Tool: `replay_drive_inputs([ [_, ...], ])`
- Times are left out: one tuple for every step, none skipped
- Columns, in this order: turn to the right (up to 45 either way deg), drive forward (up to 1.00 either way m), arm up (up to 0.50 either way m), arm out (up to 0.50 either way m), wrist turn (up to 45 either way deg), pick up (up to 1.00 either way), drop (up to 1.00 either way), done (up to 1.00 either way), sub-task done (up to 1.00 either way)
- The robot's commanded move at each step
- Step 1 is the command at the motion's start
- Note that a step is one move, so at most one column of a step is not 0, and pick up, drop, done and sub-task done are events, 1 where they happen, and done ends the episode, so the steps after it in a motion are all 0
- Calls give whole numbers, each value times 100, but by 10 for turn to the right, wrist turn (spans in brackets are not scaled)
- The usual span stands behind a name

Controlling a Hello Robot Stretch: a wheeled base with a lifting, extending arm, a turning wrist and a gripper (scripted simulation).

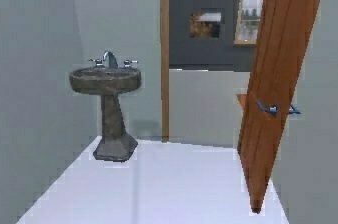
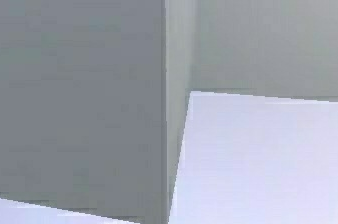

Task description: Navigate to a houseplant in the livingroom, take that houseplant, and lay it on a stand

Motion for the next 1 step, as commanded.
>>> replay_drive_inputs([
  [60, 0, 0, 0, 0, 0, 0, 0, 0],
])
